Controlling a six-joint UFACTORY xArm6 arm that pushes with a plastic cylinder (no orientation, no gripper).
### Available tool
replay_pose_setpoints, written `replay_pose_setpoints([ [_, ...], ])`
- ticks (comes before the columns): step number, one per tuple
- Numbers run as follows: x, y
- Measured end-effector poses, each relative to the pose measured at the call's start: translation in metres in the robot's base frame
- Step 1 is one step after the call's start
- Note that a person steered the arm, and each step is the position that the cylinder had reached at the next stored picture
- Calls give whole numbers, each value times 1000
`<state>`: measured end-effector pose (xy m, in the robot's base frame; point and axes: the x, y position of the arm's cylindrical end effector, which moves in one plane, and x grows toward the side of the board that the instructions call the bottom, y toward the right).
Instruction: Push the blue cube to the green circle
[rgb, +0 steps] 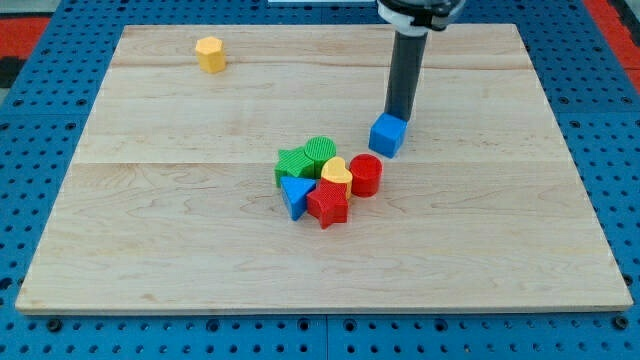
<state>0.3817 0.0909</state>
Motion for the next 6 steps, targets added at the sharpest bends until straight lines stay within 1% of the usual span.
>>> replay_pose_setpoints([
  [2,19,10],
  [4,43,5],
  [6,44,-30],
])
